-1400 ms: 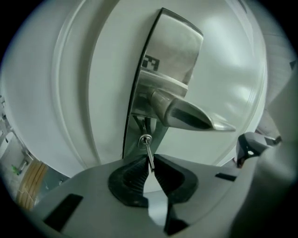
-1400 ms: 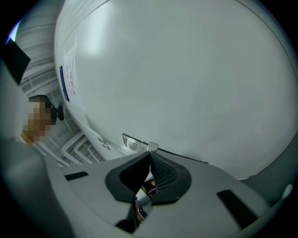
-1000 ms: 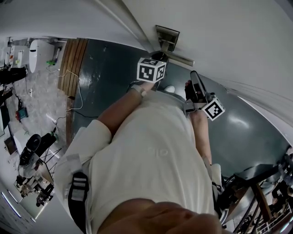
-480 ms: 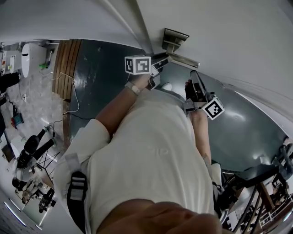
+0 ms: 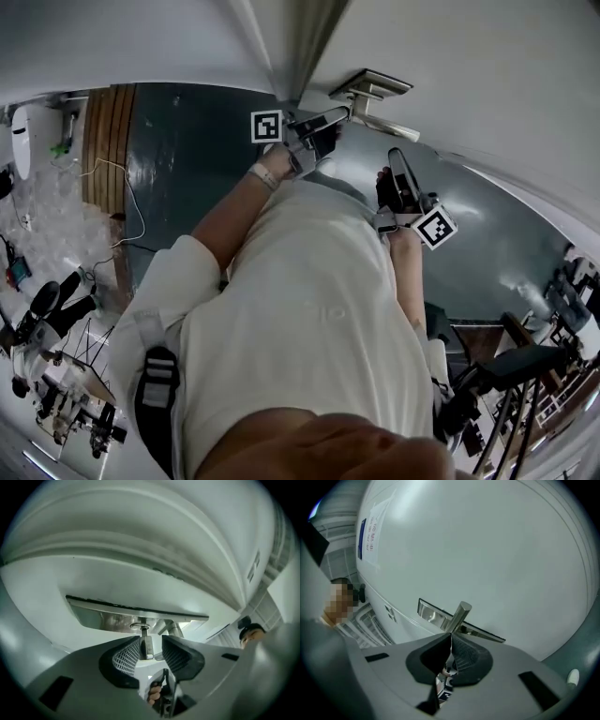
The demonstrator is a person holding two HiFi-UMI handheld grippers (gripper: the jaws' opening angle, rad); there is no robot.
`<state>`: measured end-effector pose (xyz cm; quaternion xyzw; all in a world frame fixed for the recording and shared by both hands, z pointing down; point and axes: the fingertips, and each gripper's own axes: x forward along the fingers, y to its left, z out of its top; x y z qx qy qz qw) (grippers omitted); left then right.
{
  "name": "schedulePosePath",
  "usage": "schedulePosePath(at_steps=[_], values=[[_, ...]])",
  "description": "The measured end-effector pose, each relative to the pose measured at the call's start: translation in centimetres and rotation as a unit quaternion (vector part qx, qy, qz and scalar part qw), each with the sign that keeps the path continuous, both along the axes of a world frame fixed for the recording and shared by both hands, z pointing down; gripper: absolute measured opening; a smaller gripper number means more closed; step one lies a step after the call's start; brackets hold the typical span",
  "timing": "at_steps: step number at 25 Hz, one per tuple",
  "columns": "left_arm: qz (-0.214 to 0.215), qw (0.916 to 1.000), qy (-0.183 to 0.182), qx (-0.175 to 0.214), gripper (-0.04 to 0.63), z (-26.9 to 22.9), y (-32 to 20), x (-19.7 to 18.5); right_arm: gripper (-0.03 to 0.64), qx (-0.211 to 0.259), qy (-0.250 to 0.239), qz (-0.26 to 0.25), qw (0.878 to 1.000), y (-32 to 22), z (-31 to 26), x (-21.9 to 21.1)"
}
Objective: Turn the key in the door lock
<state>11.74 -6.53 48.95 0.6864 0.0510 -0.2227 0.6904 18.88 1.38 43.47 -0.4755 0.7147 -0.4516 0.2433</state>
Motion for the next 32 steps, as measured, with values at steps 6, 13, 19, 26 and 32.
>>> schedulePosePath(at_steps=[6, 13, 19, 26, 32], values=[[0.028, 0.9851, 0.146, -0.087, 0.134, 0.5, -0.8, 1.1, 0.025, -0.02, 0.028, 0.035, 0.999, 0.7, -0.3, 0.4], [0.045, 0.9497, 0.27, -0.152, 0.125, 0.9, -0.1, 1.6, 0.025, -0.021, 0.043, 0.057, 0.997, 1.6, 0.1, 0.4], [0.047, 0.9346, 0.308, -0.171, 0.081, -0.4, -0.9, 2.1, 0.025, -0.025, 0.045, 0.059, 0.997, 0.9, -0.6, 0.7], [0.029, 0.967, 0.218, -0.129, 0.072, 1.0, -1.0, 2.8, 0.025, -0.027, 0.035, 0.044, 0.998, 0.3, 1.1, 0.5], [0.022, 0.9865, 0.134, -0.092, 0.072, 1.1, -0.9, 3.0, 0.025, -0.023, 0.027, 0.031, 0.999, -0.3, 1.2, 0.3]])
